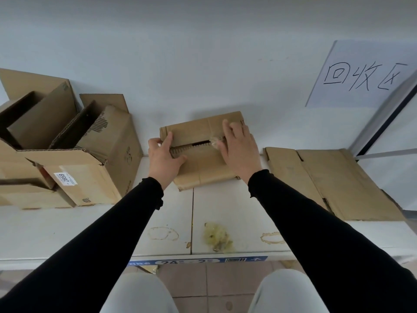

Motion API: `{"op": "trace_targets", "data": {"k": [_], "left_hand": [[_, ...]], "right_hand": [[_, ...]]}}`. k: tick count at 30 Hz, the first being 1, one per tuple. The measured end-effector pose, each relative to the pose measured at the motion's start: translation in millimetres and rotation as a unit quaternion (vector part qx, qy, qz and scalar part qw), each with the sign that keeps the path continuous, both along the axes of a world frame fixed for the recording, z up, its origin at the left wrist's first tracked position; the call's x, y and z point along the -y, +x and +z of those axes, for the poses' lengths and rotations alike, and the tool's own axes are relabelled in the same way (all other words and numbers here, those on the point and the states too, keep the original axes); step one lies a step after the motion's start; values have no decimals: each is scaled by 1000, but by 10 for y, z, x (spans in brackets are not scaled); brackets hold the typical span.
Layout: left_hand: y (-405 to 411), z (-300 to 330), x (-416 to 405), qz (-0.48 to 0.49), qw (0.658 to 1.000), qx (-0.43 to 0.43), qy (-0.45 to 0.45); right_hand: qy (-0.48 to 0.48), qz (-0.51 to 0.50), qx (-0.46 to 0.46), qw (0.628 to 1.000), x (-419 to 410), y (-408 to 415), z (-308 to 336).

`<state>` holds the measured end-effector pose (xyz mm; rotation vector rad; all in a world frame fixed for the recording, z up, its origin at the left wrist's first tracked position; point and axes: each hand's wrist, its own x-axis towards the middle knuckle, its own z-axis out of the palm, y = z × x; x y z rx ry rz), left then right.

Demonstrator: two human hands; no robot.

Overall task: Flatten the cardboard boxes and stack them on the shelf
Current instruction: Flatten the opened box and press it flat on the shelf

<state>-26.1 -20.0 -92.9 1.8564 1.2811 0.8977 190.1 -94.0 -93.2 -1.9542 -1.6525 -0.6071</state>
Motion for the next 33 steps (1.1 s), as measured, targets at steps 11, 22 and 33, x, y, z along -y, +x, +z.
{"op": "trace_targets", "data": {"k": [11, 22, 33], "left_hand": [[14, -6, 45, 2, 998, -55, 30], [144, -106, 52, -29, 981, -177, 73], [188, -125, 74, -32, 979, -189, 76]], "right_hand": [[4, 35, -2, 999, -109, 141, -43], [148, 16, -514, 845, -20, 58, 199], [28, -36, -156, 987, -72, 191, 37]]}}
